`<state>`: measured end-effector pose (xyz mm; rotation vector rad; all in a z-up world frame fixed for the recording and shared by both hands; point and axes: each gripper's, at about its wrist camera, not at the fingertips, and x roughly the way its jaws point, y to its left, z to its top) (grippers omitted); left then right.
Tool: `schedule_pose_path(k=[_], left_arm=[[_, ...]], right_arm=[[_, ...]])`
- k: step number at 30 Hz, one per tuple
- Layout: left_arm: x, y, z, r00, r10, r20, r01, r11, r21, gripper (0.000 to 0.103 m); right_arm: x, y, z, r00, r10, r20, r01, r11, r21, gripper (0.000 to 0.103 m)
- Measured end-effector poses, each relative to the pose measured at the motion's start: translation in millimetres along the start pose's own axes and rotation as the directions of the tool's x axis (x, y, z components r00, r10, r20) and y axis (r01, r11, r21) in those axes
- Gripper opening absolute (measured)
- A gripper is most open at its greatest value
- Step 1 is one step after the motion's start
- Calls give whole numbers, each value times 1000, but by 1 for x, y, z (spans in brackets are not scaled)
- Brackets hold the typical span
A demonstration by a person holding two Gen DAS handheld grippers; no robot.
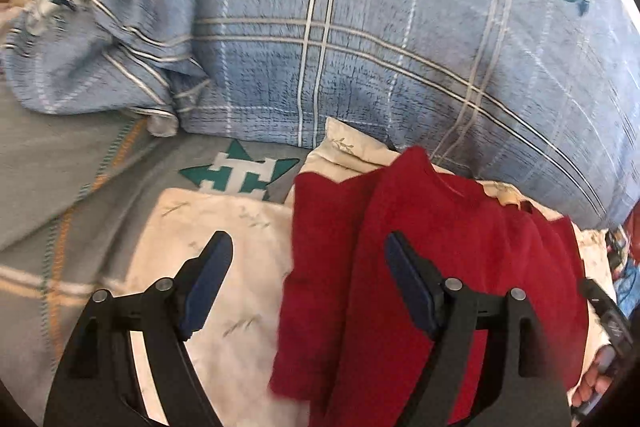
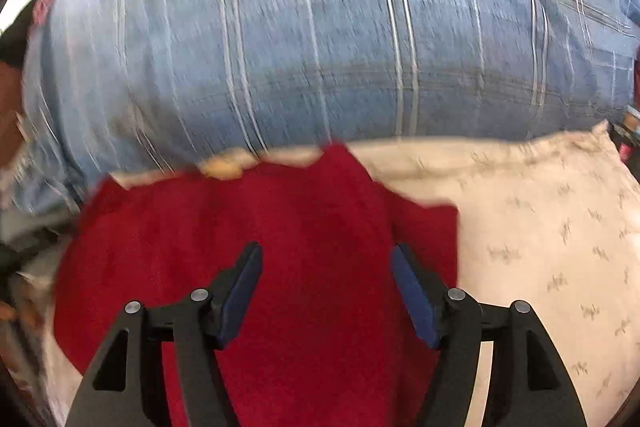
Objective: Fold small clothes
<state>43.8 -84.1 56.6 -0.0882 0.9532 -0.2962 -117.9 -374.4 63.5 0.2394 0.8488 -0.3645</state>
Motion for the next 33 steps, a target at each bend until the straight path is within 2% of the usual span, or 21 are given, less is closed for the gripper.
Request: schedule_pose_path(k=[2,5,7,9,11,15,18,20,22,25,26,29,32,33], left_arm=[[-13,1,-8,1000,24,17,-24,1000,14,79],[-28,3,-22,999,35,29,-36,999,34,79],[-35,3,-29,998,53,44,-55,997,52,79],[-43,5,-37,997,62,50,-66,995,74,79],[-47,7,-42,997,64,52,-68,995,79,79],[-51,15,-52,997,64,48,-67,996,65,79],[-49,20,-58,997,59,51,-61,997,53,79],[-45,26,-61,998,26,51,-28,999,26,79],[-37,31,-62,999,2,34,-2,1000,6,79],[-23,34,-63,1000,-11,-12,11,1000,12,80],[-21,34,-63,1000,-17,-22,18,1000,21,80],[-20,35,-63,999,-36,-22,37,999,24,80],[-16,34,-63,999,-38,-26,39,999,33,80],[-13,33,-63,999,-33,-28,35,999,39,80]], right_arm=[[19,-6,-6,997,-7,-80,8,1000,18,69],[7,-1,-1,998,-29,-58,32,998,55,71],[-8,12,3,1000,10,-14,-10,998,60,71],[-16,32,5,1000,7,13,-8,1000,26,71],[-21,56,9,998,55,37,-55,998,-16,70],[-12,103,12,982,187,21,-185,980,-69,70],[-5,143,13,969,247,8,-243,961,-133,70],[-2,172,15,963,270,5,-264,947,-184,70],[9,204,15,964,267,-4,-260,935,-243,68],[26,242,20,970,243,-22,-237,915,-328,58],[32,247,22,970,241,-30,-238,913,-330,53],[68,267,32,964,248,-101,-267,919,-290,46],[112,279,32,962,200,-184,-242,938,-249,48],[117,280,31,966,193,-173,-232,942,-244,49]])
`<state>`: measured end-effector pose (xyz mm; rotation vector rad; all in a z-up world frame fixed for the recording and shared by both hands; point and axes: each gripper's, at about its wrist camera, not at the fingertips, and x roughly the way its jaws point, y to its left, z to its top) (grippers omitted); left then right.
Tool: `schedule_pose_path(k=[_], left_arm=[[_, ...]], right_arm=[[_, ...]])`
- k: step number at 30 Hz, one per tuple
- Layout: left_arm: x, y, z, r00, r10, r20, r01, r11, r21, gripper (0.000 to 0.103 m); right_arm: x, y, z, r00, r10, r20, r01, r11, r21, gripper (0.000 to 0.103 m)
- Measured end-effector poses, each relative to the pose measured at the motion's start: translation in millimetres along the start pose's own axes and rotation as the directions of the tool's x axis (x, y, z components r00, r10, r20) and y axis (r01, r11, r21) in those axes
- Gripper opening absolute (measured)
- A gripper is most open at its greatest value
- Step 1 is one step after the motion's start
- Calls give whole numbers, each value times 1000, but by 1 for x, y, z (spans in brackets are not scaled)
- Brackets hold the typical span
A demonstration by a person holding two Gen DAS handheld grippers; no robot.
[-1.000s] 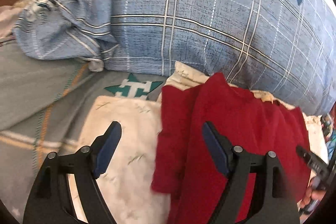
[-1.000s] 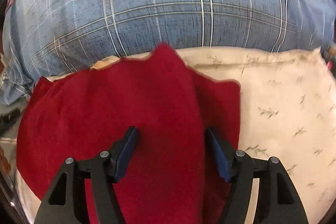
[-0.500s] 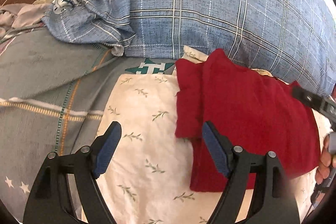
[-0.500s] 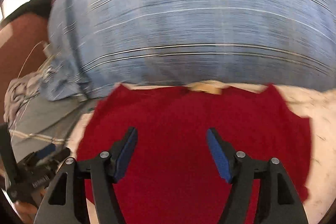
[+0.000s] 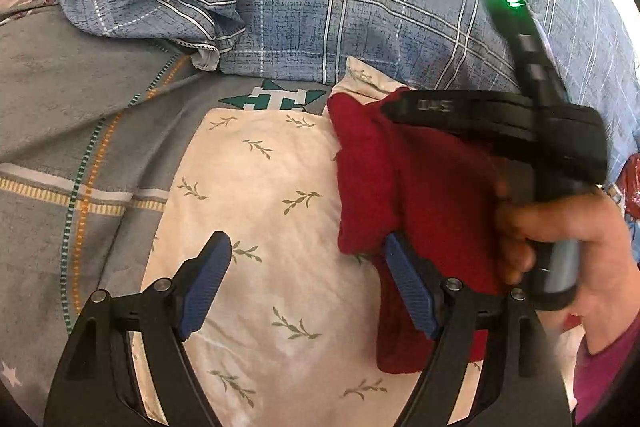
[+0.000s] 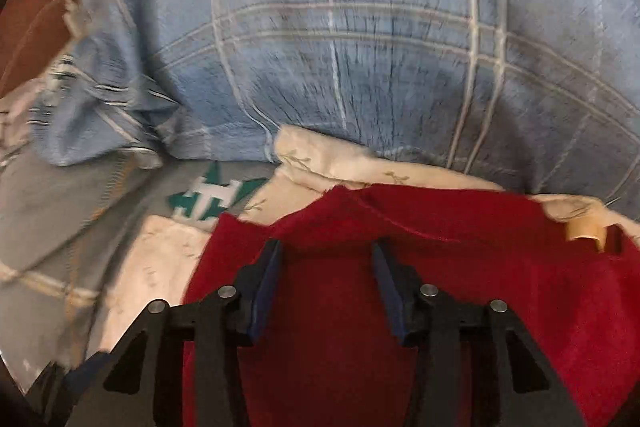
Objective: Fold small clothes
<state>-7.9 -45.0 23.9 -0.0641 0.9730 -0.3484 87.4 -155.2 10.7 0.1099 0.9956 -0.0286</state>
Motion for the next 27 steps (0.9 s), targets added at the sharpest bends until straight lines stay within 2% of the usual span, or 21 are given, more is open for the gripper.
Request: schedule_pose_path(k=[4,7,8,9,11,14,18,19,21,22,23,24,25,27], left_arm=[[0,2,-2,1000,-15,-10,15,1000,-11,80],[-1,3,-5,1000,-14,-5,14,1000,-8,80],[-2,2,-5,1000,-13,-3,13,1000,-9,80],[-2,2,-6,1000,-11,-3,11,1000,-9,80],[-2,2,-6,1000,-11,-1,11,1000,-8,80],[-2,2,-6,1000,-11,-1,11,1000,-9,80],[-2,1,-6,1000,-8,-2,8,1000,-8,80],[-2,1,-6,1000,-8,-2,8,1000,-8,80],[-2,1,-5,1000,-11,-2,11,1000,-11,80],[-3,2,-5,1000,-16,-1,16,1000,-14,80],[-4,3,-5,1000,-26,2,26,999,-20,80],[-5,4,-4,999,-50,9,50,998,-32,80],[-6,5,-3,996,-84,17,84,995,-48,80],[-6,7,-1,991,-129,21,130,988,-78,80]], right_arm=[[-11,-5,2,999,32,-8,-31,998,58,52],[-26,-6,1,997,69,-20,-68,995,75,74],[-31,-2,-1,996,82,-20,-81,995,59,79],[-35,2,-1,996,84,-19,-83,996,42,80],[-37,15,-3,997,73,-26,-73,997,1,83],[-26,38,-6,998,10,-56,-14,997,-80,84],[-13,49,-10,997,-64,-48,58,992,-112,86],[-10,51,-11,996,-83,-41,77,989,-126,84],[-10,55,-13,995,-100,-22,96,983,-157,72],[-12,54,-13,996,-92,-13,88,983,-159,51],[-15,53,-14,997,-73,-12,70,984,-163,39],[-19,51,-14,998,-53,-16,50,985,-164,35],[-23,48,-14,999,-41,-12,38,986,-161,25],[-37,40,-14,1000,-20,1,20,988,-156,22]])
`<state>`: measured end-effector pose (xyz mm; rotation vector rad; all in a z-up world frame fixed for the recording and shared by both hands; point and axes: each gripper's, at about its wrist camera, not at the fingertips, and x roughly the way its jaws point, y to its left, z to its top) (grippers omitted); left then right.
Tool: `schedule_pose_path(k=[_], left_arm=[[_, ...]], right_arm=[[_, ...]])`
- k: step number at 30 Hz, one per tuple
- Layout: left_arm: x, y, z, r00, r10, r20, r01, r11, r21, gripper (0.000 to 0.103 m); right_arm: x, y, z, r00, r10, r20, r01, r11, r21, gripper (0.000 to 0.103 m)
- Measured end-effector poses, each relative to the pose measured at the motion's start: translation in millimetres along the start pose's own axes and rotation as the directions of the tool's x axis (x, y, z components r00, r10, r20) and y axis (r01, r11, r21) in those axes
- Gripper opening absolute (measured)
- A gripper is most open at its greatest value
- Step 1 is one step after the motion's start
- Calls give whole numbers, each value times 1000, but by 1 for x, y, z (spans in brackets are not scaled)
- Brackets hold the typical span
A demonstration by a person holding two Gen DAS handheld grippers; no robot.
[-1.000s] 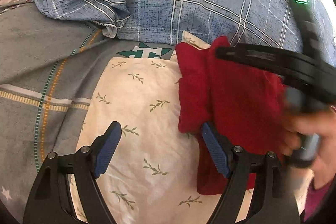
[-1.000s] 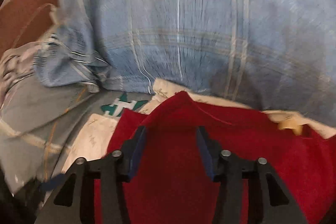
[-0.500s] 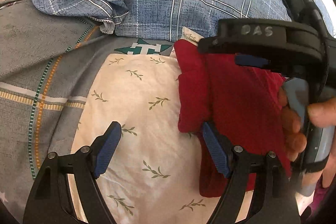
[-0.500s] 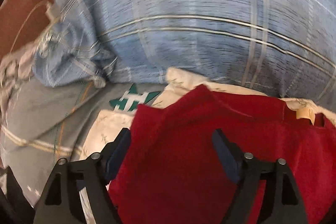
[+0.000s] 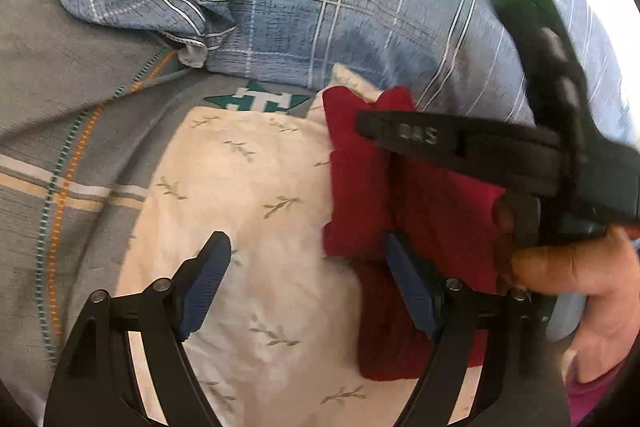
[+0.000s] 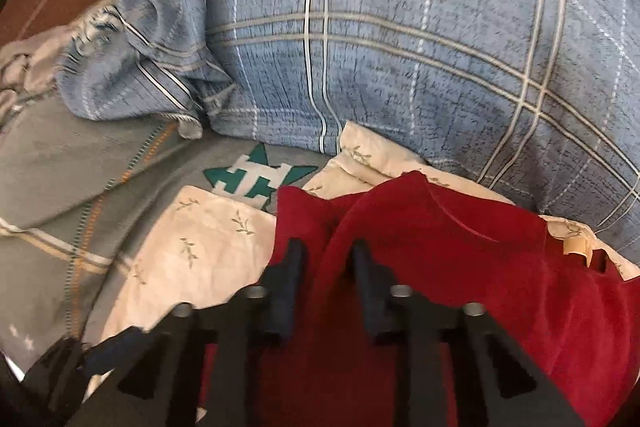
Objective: Fold small clothes
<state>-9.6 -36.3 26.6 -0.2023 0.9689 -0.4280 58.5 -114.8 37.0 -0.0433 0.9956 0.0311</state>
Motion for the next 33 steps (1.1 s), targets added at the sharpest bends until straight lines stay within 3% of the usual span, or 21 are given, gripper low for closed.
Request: schedule_pose_path(k=[3,11,33], left_arm=[[5,1,1,999,-33,-13,33,999,-27,81],[10,0,-3,1000,8,-8,-8,1000,-7,83],[12,2,-2,1000,7,-8,-7,1000,1,83]], right_arm=[[-16,-3,-5,999,-35,29,36,999,-25,19],[-18,21,-17,986,-134,94,145,982,-117,19],[-12,22,-15,987,-139,83,150,979,-137,19]])
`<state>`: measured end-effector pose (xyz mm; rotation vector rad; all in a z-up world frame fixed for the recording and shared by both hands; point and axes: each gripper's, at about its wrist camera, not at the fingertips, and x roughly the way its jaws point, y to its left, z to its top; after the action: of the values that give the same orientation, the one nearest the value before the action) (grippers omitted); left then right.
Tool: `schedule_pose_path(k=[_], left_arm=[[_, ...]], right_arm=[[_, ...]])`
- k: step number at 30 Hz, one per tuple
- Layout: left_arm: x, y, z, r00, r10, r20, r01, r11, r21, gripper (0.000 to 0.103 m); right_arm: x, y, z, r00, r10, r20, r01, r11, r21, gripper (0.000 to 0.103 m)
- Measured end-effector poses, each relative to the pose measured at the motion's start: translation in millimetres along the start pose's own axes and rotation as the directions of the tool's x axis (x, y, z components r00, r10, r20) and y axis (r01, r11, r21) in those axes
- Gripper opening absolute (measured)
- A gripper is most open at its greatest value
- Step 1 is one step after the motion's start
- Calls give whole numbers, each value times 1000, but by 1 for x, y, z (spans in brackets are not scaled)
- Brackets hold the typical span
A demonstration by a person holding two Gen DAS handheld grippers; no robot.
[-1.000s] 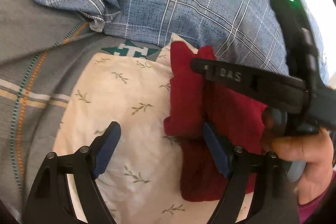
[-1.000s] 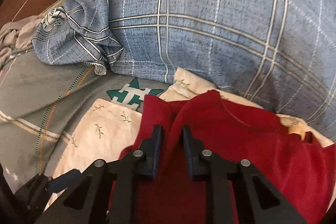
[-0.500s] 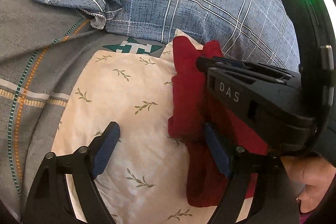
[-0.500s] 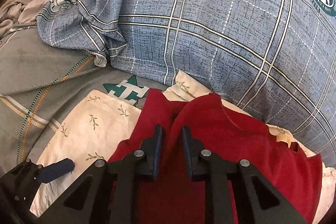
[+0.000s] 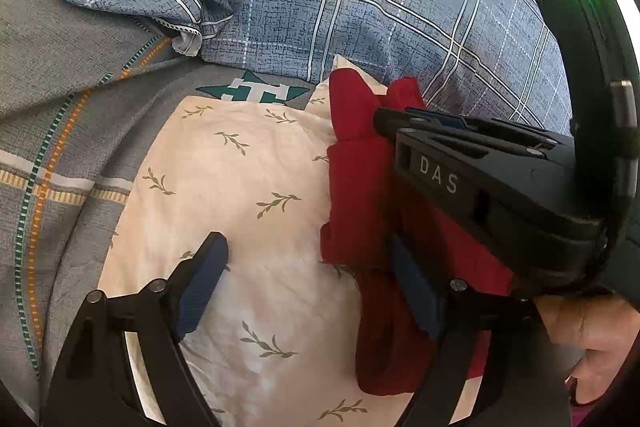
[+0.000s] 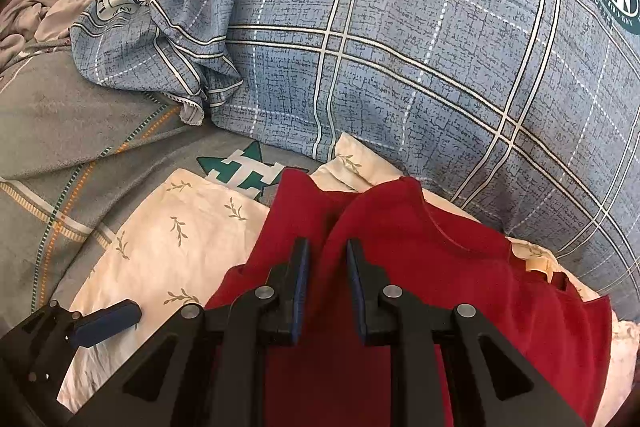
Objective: Fold small clothes
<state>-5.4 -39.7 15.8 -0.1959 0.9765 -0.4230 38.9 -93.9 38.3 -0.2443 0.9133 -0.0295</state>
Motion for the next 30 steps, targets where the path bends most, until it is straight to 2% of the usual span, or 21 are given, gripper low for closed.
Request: schedule_pose_path(k=[19,21,23,24,25,26,27,28,29,30], left_arm=[[1,3,3,1000,-2,5,2,1000,-7,84],[3,4,5,1000,-7,19,8,1000,-22,84],[5,4,8,999,-38,34,40,998,-38,83],[6,3,10,997,-67,43,69,997,-42,77],[7,2,12,993,-109,45,111,993,-44,60],[10,2,14,987,-160,31,162,986,-46,50],[13,3,17,979,-205,11,206,977,-55,33],[13,3,17,977,-212,14,212,975,-61,31],[12,5,19,974,-224,31,226,972,-65,27],[11,6,20,972,-233,35,235,970,-66,23]], right_arm=[[0,0,2,1000,9,-4,-9,1000,2,19],[-1,-4,2,999,31,-10,-31,999,15,19],[-4,-12,5,996,88,-14,-87,995,56,23],[-6,-21,7,991,137,-12,-135,986,98,28],[-9,-29,9,985,170,-12,-168,977,131,46],[-12,-38,10,979,202,-7,-197,965,171,66],[-17,-49,12,973,231,7,-226,948,223,74],[-20,-57,12,970,244,18,-241,936,257,85],[-22,-63,13,966,259,21,-255,925,283,93],[-20,-66,15,959,284,-5,-270,916,297,93]])
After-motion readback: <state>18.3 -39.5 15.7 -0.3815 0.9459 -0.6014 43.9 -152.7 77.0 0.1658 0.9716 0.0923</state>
